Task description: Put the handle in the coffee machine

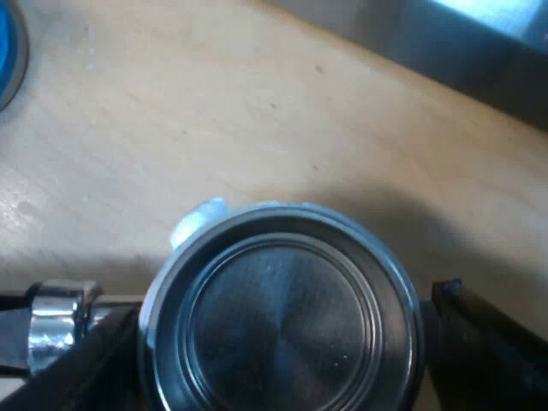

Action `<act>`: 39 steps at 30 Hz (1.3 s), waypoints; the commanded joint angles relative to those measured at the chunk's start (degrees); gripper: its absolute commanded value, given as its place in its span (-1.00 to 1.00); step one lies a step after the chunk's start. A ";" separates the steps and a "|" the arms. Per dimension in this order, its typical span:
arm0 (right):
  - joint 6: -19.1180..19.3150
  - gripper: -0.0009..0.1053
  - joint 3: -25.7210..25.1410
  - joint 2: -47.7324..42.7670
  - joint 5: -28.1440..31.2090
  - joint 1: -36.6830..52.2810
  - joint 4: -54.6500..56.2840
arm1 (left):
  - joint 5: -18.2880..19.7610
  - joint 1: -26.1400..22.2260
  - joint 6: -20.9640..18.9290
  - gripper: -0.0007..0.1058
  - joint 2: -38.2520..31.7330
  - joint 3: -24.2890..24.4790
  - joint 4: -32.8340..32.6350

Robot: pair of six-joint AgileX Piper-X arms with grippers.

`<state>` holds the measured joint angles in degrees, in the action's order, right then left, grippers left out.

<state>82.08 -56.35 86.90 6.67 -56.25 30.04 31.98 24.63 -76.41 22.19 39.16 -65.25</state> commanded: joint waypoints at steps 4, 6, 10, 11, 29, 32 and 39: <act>-4.11 -0.98 -0.33 -3.66 -0.99 0.02 3.99 | -0.10 0.36 3.68 0.55 -0.26 -1.84 1.32; -4.94 -0.98 -0.53 -4.89 -0.99 0.02 5.82 | -0.10 0.36 5.86 0.55 -0.26 -2.94 1.32; -5.22 -0.98 -1.82 -6.27 -0.99 0.02 9.35 | -0.10 0.36 9.57 0.55 -0.26 -4.12 1.32; -5.22 -0.98 -2.52 -6.69 -0.99 -0.11 10.52 | -0.10 0.36 10.36 0.55 -0.26 -4.40 1.32; -7.82 -0.98 -8.52 -7.92 -0.88 -5.21 12.70 | 2.87 0.36 11.17 0.55 -0.11 -8.65 1.18; -7.81 -0.98 -8.52 -8.88 0.90 -6.07 13.18 | 2.31 0.36 11.17 0.55 -0.11 -8.98 1.39; -7.81 -0.98 -9.30 -11.62 1.28 -6.31 15.78 | 2.18 0.36 12.03 0.55 0.00 -9.36 2.82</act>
<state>74.13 -64.64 77.47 7.47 -62.47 46.22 34.64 24.63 -64.48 22.19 30.05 -62.93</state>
